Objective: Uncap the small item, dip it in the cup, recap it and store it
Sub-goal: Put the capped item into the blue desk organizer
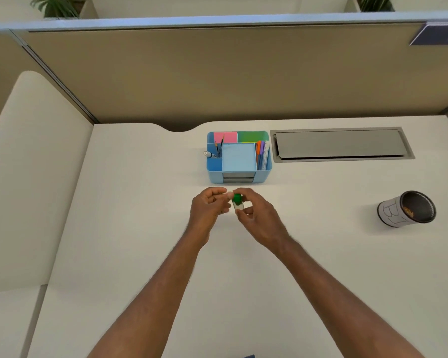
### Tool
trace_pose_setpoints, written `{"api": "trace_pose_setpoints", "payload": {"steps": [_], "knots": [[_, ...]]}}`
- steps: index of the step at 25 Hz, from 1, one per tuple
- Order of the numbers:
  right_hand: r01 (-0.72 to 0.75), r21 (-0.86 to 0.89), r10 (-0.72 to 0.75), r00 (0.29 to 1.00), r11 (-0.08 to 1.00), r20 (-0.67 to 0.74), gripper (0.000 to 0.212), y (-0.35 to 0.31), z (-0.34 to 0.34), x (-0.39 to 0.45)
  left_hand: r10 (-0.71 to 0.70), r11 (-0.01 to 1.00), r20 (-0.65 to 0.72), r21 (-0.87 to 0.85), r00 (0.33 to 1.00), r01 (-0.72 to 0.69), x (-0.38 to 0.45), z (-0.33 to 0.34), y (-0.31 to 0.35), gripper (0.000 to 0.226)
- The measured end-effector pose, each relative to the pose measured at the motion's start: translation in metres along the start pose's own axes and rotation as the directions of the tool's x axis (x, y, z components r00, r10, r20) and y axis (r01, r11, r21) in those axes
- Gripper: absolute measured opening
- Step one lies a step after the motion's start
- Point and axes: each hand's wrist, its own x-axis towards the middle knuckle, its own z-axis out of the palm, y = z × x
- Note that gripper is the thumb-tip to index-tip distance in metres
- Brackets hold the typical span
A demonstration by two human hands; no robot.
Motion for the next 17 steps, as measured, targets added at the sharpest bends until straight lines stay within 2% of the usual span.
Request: {"api": "trace_pose_setpoints", "payload": {"steps": [2,5,10,15,17], "knots": [[-0.045,0.089,0.051,0.997,0.995,-0.06,0.048,-0.01,-0.005,0.022,-0.01,0.999,-0.127,-0.042,0.992,0.005,0.021,-0.008,0.006,0.019],[-0.019,0.125,0.04,0.985,0.992,-0.166,0.045,-0.024,-0.01,0.057,-0.056,0.997,-0.268,-0.07,0.962,0.038,0.06,-0.017,0.01,0.021],[0.043,0.215,0.014,0.966,0.976,-0.259,0.037,-0.045,-0.009,0.103,-0.082,0.996,-0.307,-0.07,0.948,0.064,0.098,-0.01,0.014,0.026],[0.067,0.153,-0.031,0.973,0.986,-0.23,0.027,-0.046,0.007,0.132,-0.082,0.991,-0.3,-0.128,0.95,0.044,0.112,-0.007,0.01,0.017],[0.055,0.064,-0.043,0.982,0.996,-0.186,0.025,-0.04,0.018,0.14,-0.111,0.983,-0.287,-0.172,0.951,0.062,0.115,-0.008,0.009,0.019]]}}
